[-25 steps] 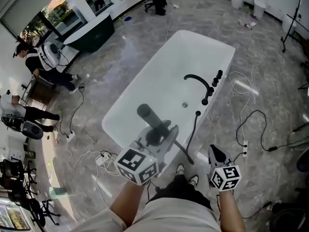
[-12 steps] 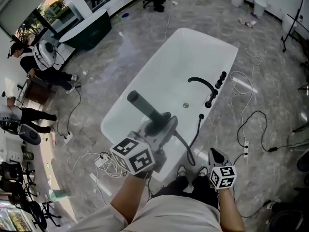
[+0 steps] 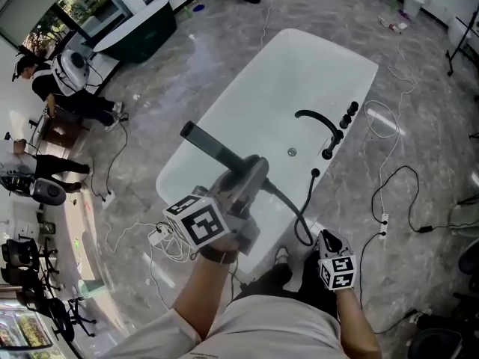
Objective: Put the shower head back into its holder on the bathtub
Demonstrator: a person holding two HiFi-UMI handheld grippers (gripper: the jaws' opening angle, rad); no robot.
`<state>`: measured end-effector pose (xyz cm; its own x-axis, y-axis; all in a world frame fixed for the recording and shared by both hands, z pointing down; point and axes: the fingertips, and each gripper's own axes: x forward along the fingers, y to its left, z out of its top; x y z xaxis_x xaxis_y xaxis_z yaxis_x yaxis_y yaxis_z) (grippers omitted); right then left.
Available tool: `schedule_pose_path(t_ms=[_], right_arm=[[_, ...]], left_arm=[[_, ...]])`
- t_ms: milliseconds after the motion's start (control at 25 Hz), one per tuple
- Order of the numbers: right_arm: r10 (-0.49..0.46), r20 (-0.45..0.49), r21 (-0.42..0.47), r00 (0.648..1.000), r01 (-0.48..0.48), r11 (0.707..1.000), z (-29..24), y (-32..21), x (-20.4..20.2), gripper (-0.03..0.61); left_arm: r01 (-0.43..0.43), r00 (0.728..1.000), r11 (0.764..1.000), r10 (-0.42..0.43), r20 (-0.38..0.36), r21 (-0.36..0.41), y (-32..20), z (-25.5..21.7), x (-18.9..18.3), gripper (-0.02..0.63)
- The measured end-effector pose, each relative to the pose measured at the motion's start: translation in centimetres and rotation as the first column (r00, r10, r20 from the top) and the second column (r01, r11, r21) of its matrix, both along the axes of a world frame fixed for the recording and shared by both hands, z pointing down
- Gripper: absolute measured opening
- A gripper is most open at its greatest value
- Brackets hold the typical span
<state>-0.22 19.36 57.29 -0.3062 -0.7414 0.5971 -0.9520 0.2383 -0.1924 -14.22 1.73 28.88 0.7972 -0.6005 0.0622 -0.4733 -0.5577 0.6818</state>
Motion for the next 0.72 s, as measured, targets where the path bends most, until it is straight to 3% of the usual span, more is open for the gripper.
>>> schedule_pose_path(t_ms=[200,360,560,720], right_arm=[[-0.037,-0.059,-0.001,0.998,0.037,0.999,1.5,0.1,-0.4,0.015],[-0.06,-0.138,-0.007,0.989,0.06,0.998,2.4,0.0,-0.1,0.018],[-0.08,-0.226,-0.033,0.971,0.074,0.997,4.7,-0.2,0.3,0.114],[-0.086,-0.298,-0.055,0.951,0.073,0.996,6.9,-0.9,1.4,0.132]], left_arm=[[0.053,0.989,0.99,-0.07,-0.129,-0.13,-1.2,1.7,-1.5,0.106],[0.066,0.963,0.97,-0.124,-0.241,-0.236,-1.7,2.3,-2.1,0.106],[0.062,0.943,0.963,-0.142,-0.3,-0.262,-2.0,1.9,-2.5,0.106],[0.056,0.937,0.965,-0.139,-0.32,-0.255,-1.9,1.0,-2.9,0.106]])
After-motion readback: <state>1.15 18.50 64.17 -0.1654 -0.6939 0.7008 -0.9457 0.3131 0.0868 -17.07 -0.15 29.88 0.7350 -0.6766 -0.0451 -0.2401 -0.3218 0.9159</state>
